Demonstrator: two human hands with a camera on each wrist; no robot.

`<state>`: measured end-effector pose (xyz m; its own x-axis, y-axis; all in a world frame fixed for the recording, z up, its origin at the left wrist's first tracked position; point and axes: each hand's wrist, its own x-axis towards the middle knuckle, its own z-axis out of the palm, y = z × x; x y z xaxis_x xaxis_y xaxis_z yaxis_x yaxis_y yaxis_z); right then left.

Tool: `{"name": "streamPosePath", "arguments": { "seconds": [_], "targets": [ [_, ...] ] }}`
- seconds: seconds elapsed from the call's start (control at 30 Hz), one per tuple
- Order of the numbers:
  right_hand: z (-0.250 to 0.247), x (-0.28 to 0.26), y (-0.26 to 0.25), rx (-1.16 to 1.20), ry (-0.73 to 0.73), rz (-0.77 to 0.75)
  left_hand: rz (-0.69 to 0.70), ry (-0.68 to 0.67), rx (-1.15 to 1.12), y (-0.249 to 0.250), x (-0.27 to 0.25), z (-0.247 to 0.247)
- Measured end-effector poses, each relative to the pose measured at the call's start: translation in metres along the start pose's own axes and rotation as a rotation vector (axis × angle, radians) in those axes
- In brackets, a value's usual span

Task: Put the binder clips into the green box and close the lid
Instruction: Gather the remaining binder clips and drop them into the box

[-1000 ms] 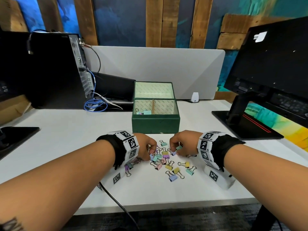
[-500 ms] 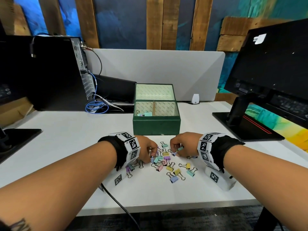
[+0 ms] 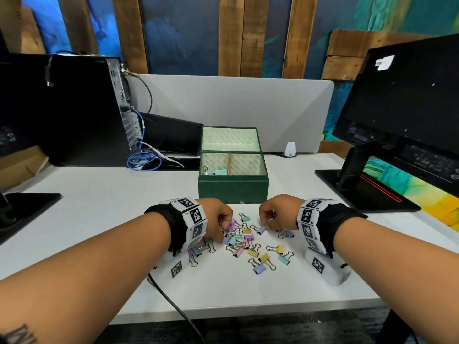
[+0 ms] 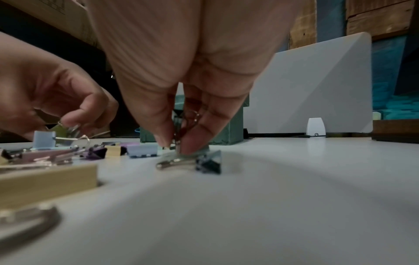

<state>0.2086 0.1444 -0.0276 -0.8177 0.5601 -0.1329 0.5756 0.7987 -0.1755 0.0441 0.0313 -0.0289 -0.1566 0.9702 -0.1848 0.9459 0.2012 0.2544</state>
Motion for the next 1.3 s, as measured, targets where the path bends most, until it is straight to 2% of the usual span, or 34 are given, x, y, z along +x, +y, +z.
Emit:
{"name": "streamPosePath", "arguments": {
  "seconds": [0.13, 0.3, 0.4, 0.53, 0.7, 0.87, 1.0, 1.17, 1.3],
  "targets": [
    [-0.007, 0.0, 0.003, 0.043, 0.017, 0.031, -0.031, 0.054, -0.136, -0.007, 0.0, -0.004],
    [-0.026, 0.003, 0.009, 0.399, 0.1, 0.09, 0.02, 0.121, -0.271, -0.014, 0.003, -0.01],
    [-0.045, 0.012, 0.008, 0.525, 0.186, 0.083, 0.037, 0.215, -0.4, -0.015, 0.011, -0.022],
    [-0.07, 0.04, 0.005, 0.62, 0.294, 0.066, 0.022, 0.317, -0.45, -0.012, 0.025, -0.046],
    [-0.089, 0.08, 0.004, 0.594, 0.392, 0.064, 0.017, 0.409, -0.573, -0.012, 0.041, -0.075],
    [-0.077, 0.096, 0.009, 0.503, 0.349, 0.123, 0.016, 0.441, -0.597, -0.001, 0.066, -0.091],
    [-0.07, 0.084, 0.014, 0.547, 0.356, 0.064, 0.011, 0.453, -0.602, 0.011, 0.089, -0.088],
    [-0.065, 0.057, 0.025, 0.462, 0.398, 0.043, -0.037, 0.44, -0.621, 0.017, 0.103, -0.072],
    [-0.057, 0.036, 0.032, 0.3, 0.301, 0.073, -0.035, 0.462, -0.612, 0.011, 0.081, -0.066]
  ]
}}
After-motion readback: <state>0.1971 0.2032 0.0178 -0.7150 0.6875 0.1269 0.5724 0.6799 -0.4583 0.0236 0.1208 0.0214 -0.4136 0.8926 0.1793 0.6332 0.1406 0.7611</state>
